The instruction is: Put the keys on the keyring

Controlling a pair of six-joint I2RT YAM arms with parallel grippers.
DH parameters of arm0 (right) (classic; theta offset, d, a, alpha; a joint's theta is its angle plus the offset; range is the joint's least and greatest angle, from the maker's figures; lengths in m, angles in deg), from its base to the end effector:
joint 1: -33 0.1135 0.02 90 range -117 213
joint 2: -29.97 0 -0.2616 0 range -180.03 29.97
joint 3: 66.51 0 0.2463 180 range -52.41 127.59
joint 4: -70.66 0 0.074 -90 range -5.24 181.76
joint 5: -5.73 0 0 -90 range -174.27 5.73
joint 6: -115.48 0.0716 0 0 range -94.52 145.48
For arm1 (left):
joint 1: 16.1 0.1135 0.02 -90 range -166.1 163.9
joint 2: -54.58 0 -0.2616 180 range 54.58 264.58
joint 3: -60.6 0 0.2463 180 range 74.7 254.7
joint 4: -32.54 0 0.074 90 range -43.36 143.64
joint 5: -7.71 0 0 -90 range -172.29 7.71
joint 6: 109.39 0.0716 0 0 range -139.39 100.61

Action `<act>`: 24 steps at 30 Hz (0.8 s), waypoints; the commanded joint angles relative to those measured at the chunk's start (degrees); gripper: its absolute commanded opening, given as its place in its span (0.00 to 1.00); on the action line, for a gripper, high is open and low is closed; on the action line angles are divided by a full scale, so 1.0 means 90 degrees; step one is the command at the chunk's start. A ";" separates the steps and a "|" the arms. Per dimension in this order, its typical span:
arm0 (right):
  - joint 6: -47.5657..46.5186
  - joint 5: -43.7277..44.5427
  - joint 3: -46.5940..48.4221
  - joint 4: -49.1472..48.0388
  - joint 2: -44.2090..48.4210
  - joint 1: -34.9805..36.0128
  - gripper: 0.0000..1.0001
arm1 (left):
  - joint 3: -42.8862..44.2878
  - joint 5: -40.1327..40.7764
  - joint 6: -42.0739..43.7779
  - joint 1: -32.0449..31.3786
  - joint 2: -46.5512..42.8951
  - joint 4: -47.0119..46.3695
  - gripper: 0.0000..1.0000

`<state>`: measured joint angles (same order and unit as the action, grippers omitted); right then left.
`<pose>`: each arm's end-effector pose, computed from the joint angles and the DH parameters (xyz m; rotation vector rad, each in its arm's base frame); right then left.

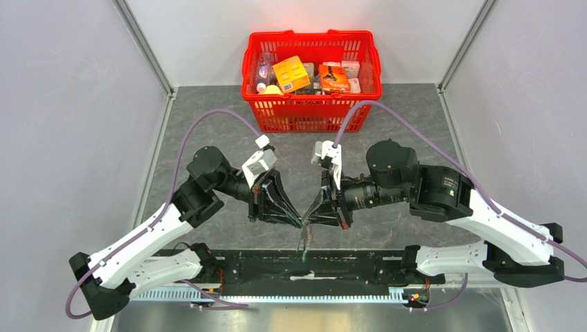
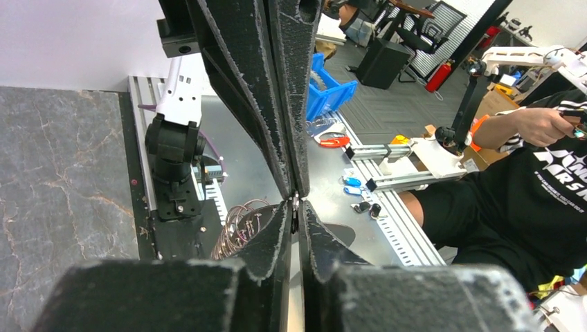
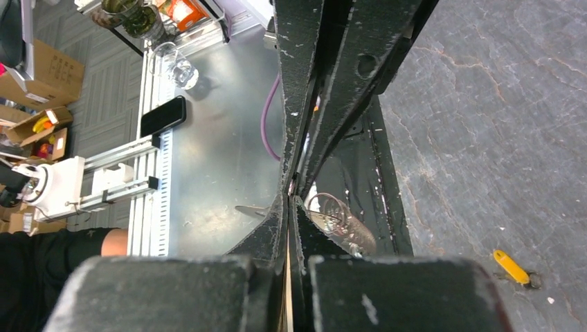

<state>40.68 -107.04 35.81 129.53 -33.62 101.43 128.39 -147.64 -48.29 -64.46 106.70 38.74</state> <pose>0.0578 0.2215 0.4537 -1.2177 1.7638 1.3068 0.0836 -0.1919 0.4036 1.3326 1.2486 -1.8024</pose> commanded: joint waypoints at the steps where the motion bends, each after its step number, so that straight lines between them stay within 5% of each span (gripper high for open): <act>1: 0.0318 0.0385 0.0020 -0.0608 0.0013 0.0116 0.00 | 0.0061 0.0230 -0.0024 -0.0008 0.0046 -0.0086 0.20; 7: 0.0601 0.0963 -0.0099 -0.0686 0.0048 0.0161 0.00 | 0.0322 0.0671 0.0486 -0.0007 0.0032 0.0718 0.37; 24: 0.1115 0.1831 -0.0517 -0.1009 0.0477 0.0200 0.00 | 0.0717 0.1630 0.1114 -0.0008 -0.0632 0.2182 0.43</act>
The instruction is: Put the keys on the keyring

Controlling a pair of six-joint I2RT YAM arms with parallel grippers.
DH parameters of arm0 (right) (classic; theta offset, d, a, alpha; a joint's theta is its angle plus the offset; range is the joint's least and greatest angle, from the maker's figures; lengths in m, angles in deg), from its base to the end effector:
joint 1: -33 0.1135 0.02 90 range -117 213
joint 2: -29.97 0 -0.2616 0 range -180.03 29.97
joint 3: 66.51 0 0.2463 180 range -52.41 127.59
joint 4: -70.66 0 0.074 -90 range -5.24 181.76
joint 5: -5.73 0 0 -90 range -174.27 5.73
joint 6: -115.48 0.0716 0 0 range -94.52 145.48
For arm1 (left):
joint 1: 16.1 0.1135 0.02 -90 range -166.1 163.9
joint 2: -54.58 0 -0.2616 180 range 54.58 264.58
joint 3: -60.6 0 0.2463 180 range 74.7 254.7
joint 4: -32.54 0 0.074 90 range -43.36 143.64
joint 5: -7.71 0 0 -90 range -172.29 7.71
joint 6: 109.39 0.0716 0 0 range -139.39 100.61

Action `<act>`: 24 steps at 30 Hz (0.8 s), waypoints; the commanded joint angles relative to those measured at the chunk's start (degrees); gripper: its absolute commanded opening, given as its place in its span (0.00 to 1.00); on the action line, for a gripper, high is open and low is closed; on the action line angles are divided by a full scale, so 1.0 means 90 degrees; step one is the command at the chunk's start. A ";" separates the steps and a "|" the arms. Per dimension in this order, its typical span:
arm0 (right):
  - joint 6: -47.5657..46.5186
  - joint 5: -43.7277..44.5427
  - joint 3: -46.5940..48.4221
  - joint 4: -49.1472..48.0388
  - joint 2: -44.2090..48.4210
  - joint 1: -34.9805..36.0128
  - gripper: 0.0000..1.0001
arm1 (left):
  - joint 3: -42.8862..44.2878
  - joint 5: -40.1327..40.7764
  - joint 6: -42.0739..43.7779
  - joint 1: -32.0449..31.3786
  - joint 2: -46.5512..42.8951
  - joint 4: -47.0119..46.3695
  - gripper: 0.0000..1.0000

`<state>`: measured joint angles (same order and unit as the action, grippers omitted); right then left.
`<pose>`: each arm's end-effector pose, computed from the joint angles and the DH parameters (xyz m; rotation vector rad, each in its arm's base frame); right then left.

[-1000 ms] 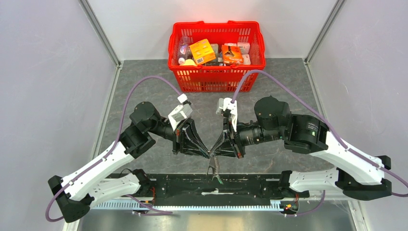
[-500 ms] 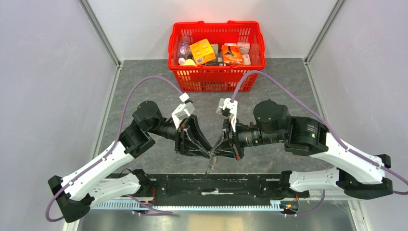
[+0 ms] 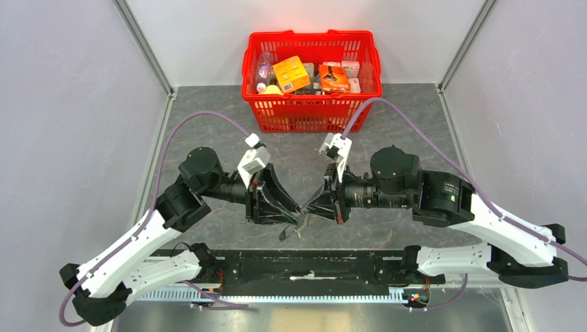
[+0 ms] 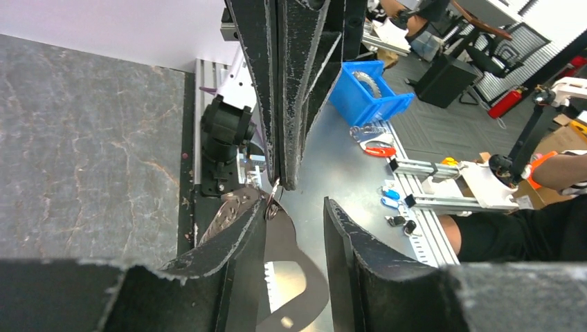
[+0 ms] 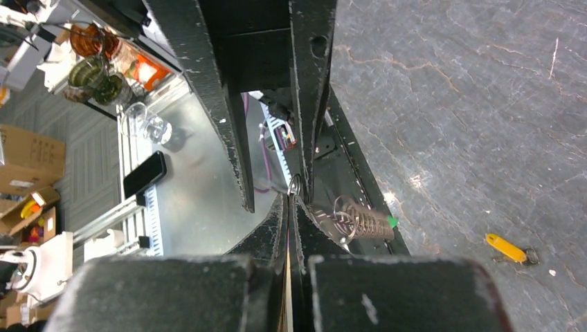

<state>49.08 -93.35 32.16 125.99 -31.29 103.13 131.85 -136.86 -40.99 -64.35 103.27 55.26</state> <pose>0.0667 0.2178 0.4480 -0.9336 1.8667 1.2195 0.0832 -0.1808 0.4042 1.2040 1.4074 -1.6368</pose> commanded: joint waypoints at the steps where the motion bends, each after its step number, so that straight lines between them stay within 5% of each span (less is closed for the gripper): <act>1: 0.0219 0.0332 -0.0153 -0.0659 0.0258 0.0006 0.00 | 0.0357 0.0646 0.0315 -0.0020 -0.0312 0.0424 0.44; 14: 0.0913 0.1442 -0.0259 -0.1063 0.0261 0.0030 0.00 | 0.0491 0.3957 0.0184 -0.0020 -0.0842 0.1413 0.46; 24: 0.1620 0.3096 0.0050 -0.0930 -0.0314 0.0047 0.00 | 0.0565 0.4784 -0.0024 -0.0019 -0.0831 0.1464 0.44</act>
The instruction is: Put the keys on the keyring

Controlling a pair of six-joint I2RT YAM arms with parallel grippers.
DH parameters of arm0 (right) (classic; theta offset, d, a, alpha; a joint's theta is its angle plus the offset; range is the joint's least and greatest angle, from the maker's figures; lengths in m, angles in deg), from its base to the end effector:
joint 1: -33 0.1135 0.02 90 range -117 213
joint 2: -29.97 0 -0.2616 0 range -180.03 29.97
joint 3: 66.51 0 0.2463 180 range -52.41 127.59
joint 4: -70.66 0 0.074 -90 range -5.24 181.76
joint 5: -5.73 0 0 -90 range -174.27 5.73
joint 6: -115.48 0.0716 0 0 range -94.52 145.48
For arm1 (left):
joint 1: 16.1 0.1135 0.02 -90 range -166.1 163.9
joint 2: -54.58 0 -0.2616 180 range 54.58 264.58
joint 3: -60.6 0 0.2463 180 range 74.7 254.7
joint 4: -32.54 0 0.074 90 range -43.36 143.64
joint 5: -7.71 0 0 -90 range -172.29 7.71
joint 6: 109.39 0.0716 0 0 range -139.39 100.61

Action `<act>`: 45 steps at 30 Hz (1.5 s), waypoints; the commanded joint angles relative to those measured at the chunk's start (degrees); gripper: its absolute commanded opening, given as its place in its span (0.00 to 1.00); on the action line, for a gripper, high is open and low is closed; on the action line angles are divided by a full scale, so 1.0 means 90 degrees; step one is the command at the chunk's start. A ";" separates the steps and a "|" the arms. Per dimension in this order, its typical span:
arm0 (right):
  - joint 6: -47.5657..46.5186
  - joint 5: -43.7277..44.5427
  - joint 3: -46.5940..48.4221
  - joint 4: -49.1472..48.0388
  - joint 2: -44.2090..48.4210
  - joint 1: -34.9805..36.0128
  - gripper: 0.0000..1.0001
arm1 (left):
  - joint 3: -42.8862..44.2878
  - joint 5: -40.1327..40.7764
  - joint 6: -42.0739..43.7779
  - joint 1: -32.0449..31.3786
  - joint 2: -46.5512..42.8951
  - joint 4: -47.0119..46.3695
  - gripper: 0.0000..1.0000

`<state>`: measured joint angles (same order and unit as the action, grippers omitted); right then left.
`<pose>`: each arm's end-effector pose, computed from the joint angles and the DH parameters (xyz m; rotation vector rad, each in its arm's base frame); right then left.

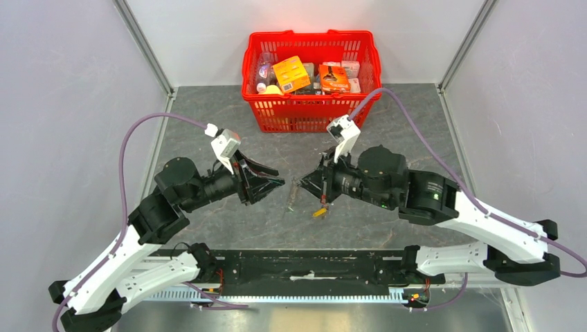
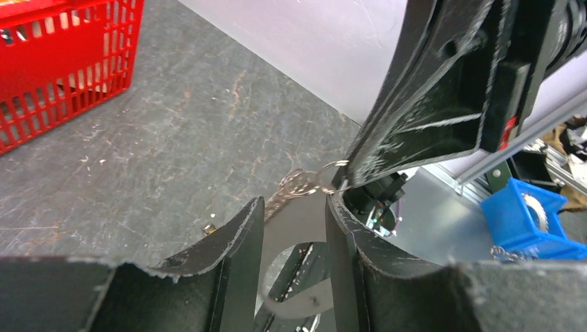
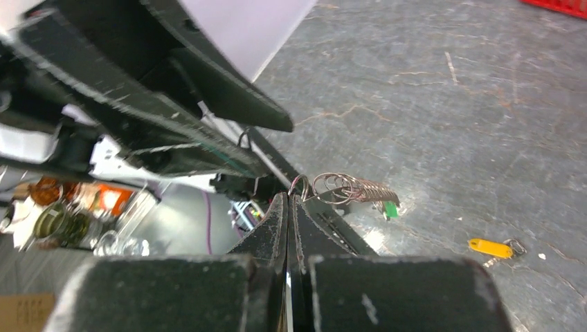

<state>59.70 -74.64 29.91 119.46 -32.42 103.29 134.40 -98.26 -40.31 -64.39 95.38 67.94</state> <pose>0.0931 0.2244 0.4463 -0.4893 1.9167 1.1010 0.0992 -0.1409 0.4126 0.6329 1.6194 -1.1374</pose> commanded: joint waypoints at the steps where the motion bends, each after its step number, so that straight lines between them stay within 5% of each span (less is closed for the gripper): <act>1: 0.0511 0.1178 0.0306 -0.0203 -0.0239 0.0033 0.00 | 0.0280 0.0559 -0.0112 -0.0015 0.0048 0.0074 0.44; 14: 0.1415 0.2988 0.0573 -0.0225 -0.0800 0.0155 0.00 | 0.0170 0.0894 -0.0140 -0.0015 0.0054 0.0101 0.41; 20: 0.2185 0.3807 0.1564 0.0684 -0.1384 0.0169 0.00 | -0.0078 0.1075 -0.0260 -0.0015 0.0123 -0.0222 0.38; 45: 0.3303 0.4215 0.2499 0.1125 -0.2223 0.0179 0.00 | -0.0093 0.1384 -0.0374 -0.0015 0.0278 -0.0661 0.33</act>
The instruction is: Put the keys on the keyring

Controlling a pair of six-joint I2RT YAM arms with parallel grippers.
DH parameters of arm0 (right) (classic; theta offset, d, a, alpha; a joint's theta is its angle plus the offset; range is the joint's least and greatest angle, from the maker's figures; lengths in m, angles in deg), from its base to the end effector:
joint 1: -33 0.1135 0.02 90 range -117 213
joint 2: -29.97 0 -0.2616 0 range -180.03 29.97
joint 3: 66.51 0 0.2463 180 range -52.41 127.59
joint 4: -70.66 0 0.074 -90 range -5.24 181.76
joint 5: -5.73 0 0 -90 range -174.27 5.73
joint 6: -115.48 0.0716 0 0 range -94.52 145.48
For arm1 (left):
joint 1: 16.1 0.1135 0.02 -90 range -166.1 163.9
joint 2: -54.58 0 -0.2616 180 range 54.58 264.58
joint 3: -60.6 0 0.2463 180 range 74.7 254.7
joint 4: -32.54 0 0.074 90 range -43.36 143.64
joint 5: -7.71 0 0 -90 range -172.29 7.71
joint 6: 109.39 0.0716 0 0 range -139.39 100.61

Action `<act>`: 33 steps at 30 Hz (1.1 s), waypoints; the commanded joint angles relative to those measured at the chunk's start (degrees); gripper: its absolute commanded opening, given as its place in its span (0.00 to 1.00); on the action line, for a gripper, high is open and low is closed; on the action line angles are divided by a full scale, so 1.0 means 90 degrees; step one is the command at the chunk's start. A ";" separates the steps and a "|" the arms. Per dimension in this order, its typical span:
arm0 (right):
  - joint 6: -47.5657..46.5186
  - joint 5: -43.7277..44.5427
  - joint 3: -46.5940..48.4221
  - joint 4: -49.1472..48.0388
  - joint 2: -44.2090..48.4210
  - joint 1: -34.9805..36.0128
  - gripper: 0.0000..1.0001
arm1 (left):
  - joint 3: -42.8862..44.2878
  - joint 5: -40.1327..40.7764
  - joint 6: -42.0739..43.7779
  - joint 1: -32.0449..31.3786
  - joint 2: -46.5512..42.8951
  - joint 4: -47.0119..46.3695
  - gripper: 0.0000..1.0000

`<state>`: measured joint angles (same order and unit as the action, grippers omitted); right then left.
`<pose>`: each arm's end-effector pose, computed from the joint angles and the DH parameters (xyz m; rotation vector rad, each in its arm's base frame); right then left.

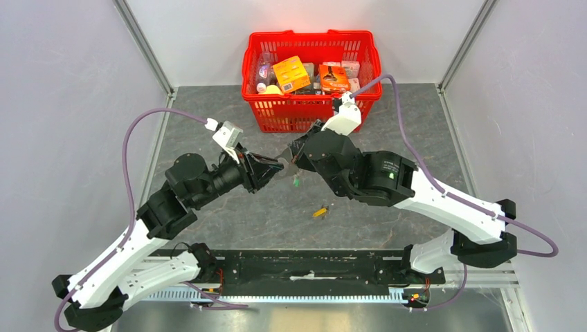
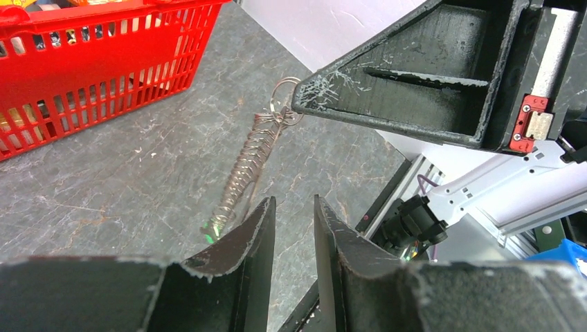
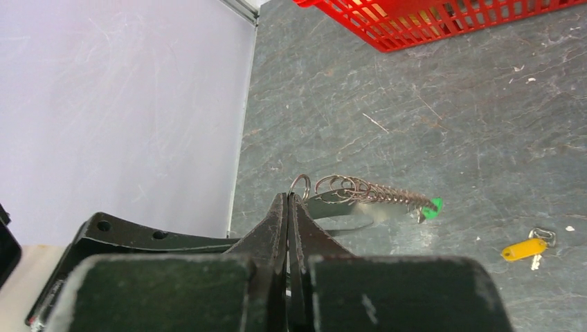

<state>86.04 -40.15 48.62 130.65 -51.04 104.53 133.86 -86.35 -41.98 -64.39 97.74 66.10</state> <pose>0.1410 0.2648 0.4553 0.2997 1.9448 0.7781 0.1209 -0.1433 0.4072 0.4404 1.6714 -0.9928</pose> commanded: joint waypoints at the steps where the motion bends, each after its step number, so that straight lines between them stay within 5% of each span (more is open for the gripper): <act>1: 0.0450 0.0421 0.0460 -0.0092 -0.0194 0.0041 0.00 | -0.0017 0.0050 -0.0203 -0.0015 0.0036 -0.0495 0.33; 15: 0.0920 0.1026 0.0862 0.0167 -0.0533 0.0031 0.00 | 0.0100 0.0703 0.0016 -0.0015 0.0316 -0.0867 0.34; 33: 0.1315 0.0942 0.1547 0.0742 -0.1300 -0.0256 0.00 | -0.0487 0.0629 0.1527 -0.0014 -0.0073 -0.1617 0.57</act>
<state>95.56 -33.09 59.75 137.12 -63.24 102.94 130.71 -80.01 -34.17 -64.42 98.53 55.42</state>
